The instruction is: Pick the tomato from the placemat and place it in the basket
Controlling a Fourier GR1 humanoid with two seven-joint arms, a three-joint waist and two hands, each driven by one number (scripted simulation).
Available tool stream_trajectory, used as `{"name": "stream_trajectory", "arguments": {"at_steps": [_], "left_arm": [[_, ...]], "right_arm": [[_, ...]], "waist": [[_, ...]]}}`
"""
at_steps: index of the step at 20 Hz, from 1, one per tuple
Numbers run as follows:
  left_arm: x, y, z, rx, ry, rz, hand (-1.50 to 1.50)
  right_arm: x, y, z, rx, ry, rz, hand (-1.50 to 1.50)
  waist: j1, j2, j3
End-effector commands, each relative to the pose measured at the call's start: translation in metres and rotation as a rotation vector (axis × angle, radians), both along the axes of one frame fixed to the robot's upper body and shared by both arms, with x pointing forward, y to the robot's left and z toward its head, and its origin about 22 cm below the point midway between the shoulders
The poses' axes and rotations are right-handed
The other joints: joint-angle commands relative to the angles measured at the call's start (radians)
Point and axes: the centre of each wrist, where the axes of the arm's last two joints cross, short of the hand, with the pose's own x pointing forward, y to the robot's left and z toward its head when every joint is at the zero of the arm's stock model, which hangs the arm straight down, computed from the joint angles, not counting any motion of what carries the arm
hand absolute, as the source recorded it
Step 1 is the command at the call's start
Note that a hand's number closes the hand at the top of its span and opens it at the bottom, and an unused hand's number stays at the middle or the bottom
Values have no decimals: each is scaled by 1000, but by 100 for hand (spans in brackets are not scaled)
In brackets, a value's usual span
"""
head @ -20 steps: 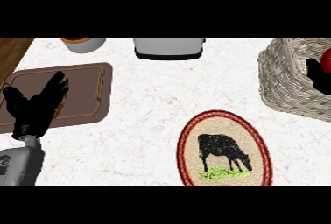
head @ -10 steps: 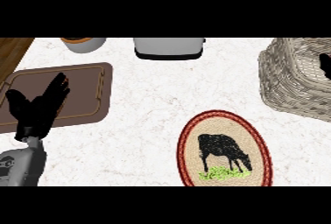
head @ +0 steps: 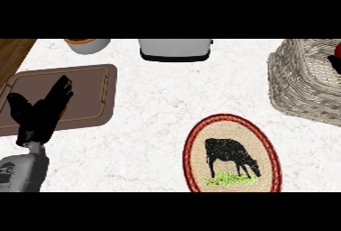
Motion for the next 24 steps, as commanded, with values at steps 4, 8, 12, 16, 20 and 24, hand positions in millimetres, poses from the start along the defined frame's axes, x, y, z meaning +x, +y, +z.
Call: {"name": "stream_trajectory", "arguments": {"at_steps": [4, 8, 12, 16, 20, 24], "left_arm": [[13, 9, 2, -7, -5, -4, 0], [12, 7, 10, -17, 12, -1, 0], [0, 5, 11, 12, 7, -7, 0], [-2, -2, -2, -9, 4, 6, 0], [-1, 5, -5, 5, 9, 16, 0], [4, 0, -8, -5, -2, 21, 0]], "right_arm": [[20, -21, -19, -4, -6, 34, -150], [25, -13, 0, 47, -74, 90, -150], [22, -42, 1, 223, -154, -38, -150], [-9, -95, 17, 380, -269, -107, -150], [-45, -140, 16, 478, -293, -127, -150], [-91, -188, 21, 497, -240, -88, -150]], "waist": [[-4, 1, 0], [-8, -2, 0], [-1, -2, 0], [-13, -1, 1], [-18, 0, 1], [-21, 2, 1]]}}
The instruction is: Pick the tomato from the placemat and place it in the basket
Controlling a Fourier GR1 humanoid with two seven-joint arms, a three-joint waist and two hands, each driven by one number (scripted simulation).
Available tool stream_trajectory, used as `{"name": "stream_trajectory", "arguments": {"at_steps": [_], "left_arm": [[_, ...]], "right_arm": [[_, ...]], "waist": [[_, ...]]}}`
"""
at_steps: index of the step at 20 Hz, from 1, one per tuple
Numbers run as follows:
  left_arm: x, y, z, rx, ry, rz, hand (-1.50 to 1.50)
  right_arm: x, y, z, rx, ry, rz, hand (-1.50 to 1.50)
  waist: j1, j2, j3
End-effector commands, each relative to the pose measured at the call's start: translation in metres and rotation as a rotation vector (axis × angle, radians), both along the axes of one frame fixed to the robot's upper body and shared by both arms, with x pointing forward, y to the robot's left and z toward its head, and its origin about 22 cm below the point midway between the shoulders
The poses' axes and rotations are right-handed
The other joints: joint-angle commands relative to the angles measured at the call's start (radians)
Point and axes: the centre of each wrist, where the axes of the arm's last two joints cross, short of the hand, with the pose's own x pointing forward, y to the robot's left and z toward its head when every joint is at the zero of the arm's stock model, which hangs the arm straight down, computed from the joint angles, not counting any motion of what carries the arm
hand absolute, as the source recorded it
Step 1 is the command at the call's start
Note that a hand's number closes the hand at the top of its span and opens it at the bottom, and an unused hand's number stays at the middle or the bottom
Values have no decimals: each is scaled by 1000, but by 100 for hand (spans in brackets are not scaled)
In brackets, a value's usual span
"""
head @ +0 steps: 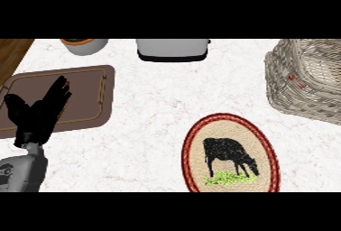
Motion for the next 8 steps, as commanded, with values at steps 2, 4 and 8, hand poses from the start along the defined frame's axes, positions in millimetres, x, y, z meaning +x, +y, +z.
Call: {"name": "stream_trajectory", "arguments": {"at_steps": [2, 4, 8], "left_arm": [[-1, 1, -3, 1, 4, 2, 0], [0, 0, 19, 10, -6, -12, 0], [7, 0, 8, -9, 4, -31, 0]], "right_arm": [[-68, -60, -1, 21, 25, 41, -150], [-91, -74, -8, 14, 90, 91, -150], [-122, -95, 4, -4, 107, 138, -150]], "waist": [[2, 3, 1], [5, 2, 3], [9, 6, 3]]}}
